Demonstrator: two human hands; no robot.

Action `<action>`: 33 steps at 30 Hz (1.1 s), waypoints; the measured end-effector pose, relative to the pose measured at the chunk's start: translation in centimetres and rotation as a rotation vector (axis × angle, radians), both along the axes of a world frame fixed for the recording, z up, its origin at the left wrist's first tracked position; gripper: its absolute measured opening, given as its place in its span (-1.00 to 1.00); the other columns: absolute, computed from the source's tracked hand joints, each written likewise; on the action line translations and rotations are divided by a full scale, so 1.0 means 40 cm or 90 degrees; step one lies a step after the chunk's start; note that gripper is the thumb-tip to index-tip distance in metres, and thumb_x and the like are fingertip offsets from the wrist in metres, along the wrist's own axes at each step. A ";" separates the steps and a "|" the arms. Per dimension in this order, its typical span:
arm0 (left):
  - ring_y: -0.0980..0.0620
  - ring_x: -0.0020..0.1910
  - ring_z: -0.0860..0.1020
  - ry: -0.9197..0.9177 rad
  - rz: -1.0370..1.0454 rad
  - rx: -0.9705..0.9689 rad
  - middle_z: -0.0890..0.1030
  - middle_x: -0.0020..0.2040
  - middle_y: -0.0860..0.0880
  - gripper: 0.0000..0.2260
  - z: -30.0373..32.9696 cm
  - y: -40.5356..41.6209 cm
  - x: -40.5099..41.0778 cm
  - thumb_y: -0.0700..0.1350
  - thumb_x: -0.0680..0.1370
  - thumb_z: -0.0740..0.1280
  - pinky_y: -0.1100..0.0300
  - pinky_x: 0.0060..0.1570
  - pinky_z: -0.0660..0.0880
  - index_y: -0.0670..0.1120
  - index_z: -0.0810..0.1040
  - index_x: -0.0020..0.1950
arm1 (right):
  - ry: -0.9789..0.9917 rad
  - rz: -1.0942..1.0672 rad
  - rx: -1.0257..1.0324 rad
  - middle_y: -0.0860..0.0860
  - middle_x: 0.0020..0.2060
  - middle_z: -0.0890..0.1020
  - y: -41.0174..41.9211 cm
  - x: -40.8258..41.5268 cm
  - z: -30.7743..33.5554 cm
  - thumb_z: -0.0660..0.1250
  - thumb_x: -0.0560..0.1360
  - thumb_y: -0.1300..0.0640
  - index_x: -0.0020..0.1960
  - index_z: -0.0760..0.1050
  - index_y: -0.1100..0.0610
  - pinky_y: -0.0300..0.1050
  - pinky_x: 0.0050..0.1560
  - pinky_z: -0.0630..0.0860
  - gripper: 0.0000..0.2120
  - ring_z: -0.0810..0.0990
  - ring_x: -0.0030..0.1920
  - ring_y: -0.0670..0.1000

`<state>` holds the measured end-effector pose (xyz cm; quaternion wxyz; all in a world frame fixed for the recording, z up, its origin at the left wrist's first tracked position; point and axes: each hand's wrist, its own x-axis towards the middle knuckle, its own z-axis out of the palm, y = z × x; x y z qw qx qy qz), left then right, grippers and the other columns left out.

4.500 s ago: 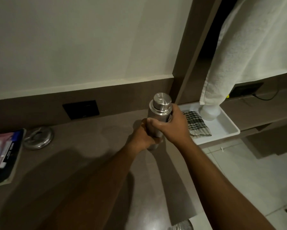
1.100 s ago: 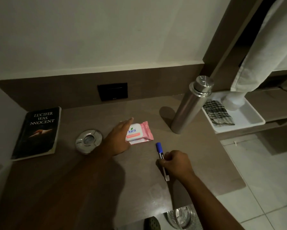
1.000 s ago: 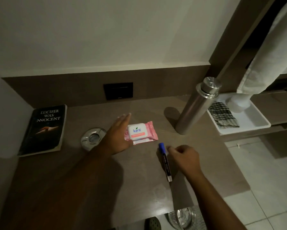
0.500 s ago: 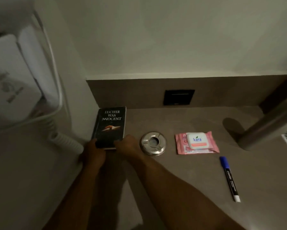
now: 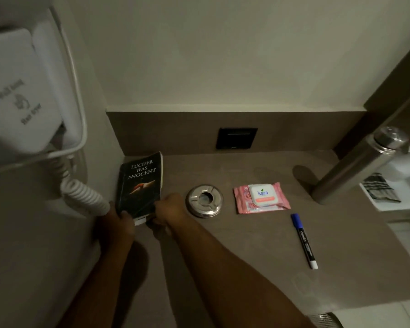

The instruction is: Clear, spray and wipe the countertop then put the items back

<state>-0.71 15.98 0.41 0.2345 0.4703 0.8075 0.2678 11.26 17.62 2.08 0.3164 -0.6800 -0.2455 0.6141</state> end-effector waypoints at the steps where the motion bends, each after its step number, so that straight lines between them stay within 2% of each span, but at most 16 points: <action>1: -0.39 0.19 0.49 -0.030 0.028 -0.020 0.53 0.21 -0.39 -0.70 0.003 -0.008 0.009 -0.22 0.56 0.27 -0.16 0.20 0.39 -0.36 0.47 0.23 | 0.029 0.002 0.009 0.11 -0.03 0.61 -0.025 0.013 0.006 0.27 0.56 0.19 -0.04 0.48 0.06 -0.08 -0.26 0.64 -0.95 0.65 -0.10 0.06; 3: -0.38 0.15 0.52 -0.131 0.102 -0.077 0.54 0.16 -0.39 -0.68 -0.004 -0.025 0.012 -0.15 0.57 0.29 -0.15 0.16 0.45 -0.37 0.50 0.20 | 0.092 0.003 0.030 0.10 -0.05 0.61 -0.093 0.048 0.020 0.24 0.58 0.18 -0.08 0.50 0.04 -0.07 -0.11 0.65 -0.89 0.63 -0.10 0.04; 6: -0.32 0.08 0.55 -0.294 0.190 -0.142 0.56 0.10 -0.34 -0.69 -0.019 -0.094 0.017 -0.10 0.57 0.31 -0.10 0.05 0.53 -0.33 0.52 0.16 | 0.124 0.033 0.054 0.08 -0.24 0.56 -0.236 0.099 0.031 0.20 0.60 0.17 -0.07 0.52 0.04 -0.07 -0.20 0.56 -0.85 0.54 -0.31 -0.02; 9: -0.15 -0.17 0.51 -0.415 0.205 -0.088 0.56 0.05 -0.28 -0.85 -0.002 -0.230 0.055 -0.17 0.57 0.29 0.12 -0.24 0.41 -0.18 0.57 0.09 | 0.100 0.040 0.095 -0.01 -0.38 0.53 -0.388 0.159 0.027 0.20 0.59 0.19 -0.16 0.53 0.01 -0.19 -0.36 0.50 -0.79 0.49 -0.44 -0.11; 10: -0.11 -0.20 0.49 -0.454 0.217 -0.073 0.56 0.06 -0.27 -0.85 0.005 -0.282 0.074 -0.17 0.58 0.28 0.17 -0.31 0.36 -0.15 0.57 0.10 | 0.070 0.044 0.130 -0.04 -0.41 0.53 -0.433 0.186 0.026 0.22 0.57 0.22 -0.22 0.53 0.03 -0.24 -0.38 0.48 -0.76 0.49 -0.46 -0.14; 12: -0.09 -0.15 0.49 -0.493 0.230 -0.061 0.56 0.15 -0.29 -0.79 0.015 -0.385 0.125 -0.16 0.58 0.27 0.22 -0.35 0.30 -0.13 0.52 0.21 | -0.022 0.072 0.204 -0.07 -0.41 0.52 -0.516 0.243 0.013 0.27 0.54 0.27 -0.31 0.51 0.05 -0.25 -0.29 0.45 -0.72 0.48 -0.41 -0.14; 13: -0.07 -0.15 0.50 -0.509 0.224 -0.056 0.56 0.18 -0.28 -0.77 0.022 -0.432 0.157 -0.15 0.59 0.26 0.23 -0.37 0.31 -0.12 0.51 0.24 | -0.067 0.085 0.227 -0.04 -0.39 0.54 -0.555 0.275 0.010 0.29 0.53 0.27 -0.31 0.52 0.07 -0.21 -0.24 0.43 -0.74 0.48 -0.36 -0.10; 15: -0.01 -0.23 0.51 -0.551 0.179 -0.044 0.59 0.11 -0.22 -0.80 0.040 -0.502 0.229 -0.16 0.60 0.24 0.25 -0.42 0.36 -0.11 0.52 0.21 | -0.139 0.082 0.241 0.08 -0.33 0.59 -0.614 0.338 0.003 0.34 0.52 0.25 -0.26 0.58 0.17 -0.13 -0.18 0.45 -0.82 0.53 -0.29 0.01; 17: 0.01 -0.22 0.53 -0.535 0.148 -0.037 0.60 0.04 -0.15 -0.82 0.044 -0.540 0.298 -0.18 0.61 0.23 0.24 -0.41 0.42 -0.09 0.54 0.18 | -0.154 0.057 0.232 0.15 -0.24 0.67 -0.652 0.402 -0.014 0.34 0.53 0.22 -0.19 0.62 0.24 -0.03 -0.13 0.54 -0.85 0.62 -0.21 0.11; 19: -0.03 -0.10 0.57 -0.488 0.127 -0.037 0.61 0.07 -0.11 -0.76 0.029 -0.556 0.347 -0.16 0.60 0.25 0.17 -0.27 0.47 -0.08 0.54 0.26 | -0.112 0.041 0.188 0.11 -0.14 0.69 -0.678 0.456 -0.031 0.31 0.56 0.18 -0.12 0.61 0.12 0.00 -0.06 0.60 -0.87 0.66 -0.10 0.09; 21: -0.09 0.01 0.58 -0.439 0.086 -0.056 0.63 0.08 -0.09 -0.74 0.005 -0.560 0.379 -0.15 0.60 0.24 0.07 -0.10 0.54 -0.06 0.53 0.29 | -0.117 0.045 0.167 0.08 -0.14 0.67 -0.689 0.493 -0.051 0.29 0.58 0.16 -0.09 0.60 0.07 -0.06 -0.09 0.59 -0.87 0.64 -0.10 0.04; 24: -0.12 0.07 0.59 -0.377 0.032 -0.076 0.64 0.05 -0.07 -0.72 -0.034 -0.551 0.402 -0.20 0.60 0.22 -0.03 0.12 0.55 -0.06 0.54 0.29 | -0.157 0.057 0.163 0.06 -0.17 0.65 -0.678 0.512 -0.075 0.29 0.58 0.16 -0.06 0.59 0.14 -0.18 -0.21 0.50 -0.88 0.61 -0.16 -0.01; 27: -0.10 0.01 0.59 -0.253 -0.021 -0.077 0.63 -0.01 -0.06 -0.75 -0.068 -0.535 0.401 -0.21 0.60 0.21 -0.08 0.11 0.56 -0.07 0.57 0.22 | -0.207 0.071 0.163 0.06 -0.13 0.64 -0.650 0.503 -0.089 0.28 0.58 0.16 -0.03 0.57 0.13 -0.16 -0.15 0.56 -0.90 0.62 -0.14 -0.04; 30: -0.08 0.00 0.59 -0.185 -0.054 -0.071 0.61 -0.06 -0.04 -0.80 -0.094 -0.529 0.383 -0.22 0.59 0.22 -0.08 0.07 0.58 -0.07 0.60 0.11 | -0.265 0.081 0.181 0.06 -0.15 0.66 -0.638 0.487 -0.112 0.29 0.58 0.17 -0.09 0.59 0.12 -0.10 -0.07 0.61 -0.88 0.64 -0.15 -0.03; 33: -0.10 0.02 0.60 -0.159 -0.099 -0.075 0.64 0.03 -0.08 -0.77 -0.101 -0.514 0.361 -0.22 0.59 0.21 -0.10 0.08 0.58 -0.04 0.59 0.16 | -0.336 0.113 0.197 0.10 -0.17 0.68 -0.639 0.472 -0.120 0.31 0.57 0.16 -0.08 0.62 0.18 -0.19 -0.16 0.55 -0.85 0.64 -0.18 -0.03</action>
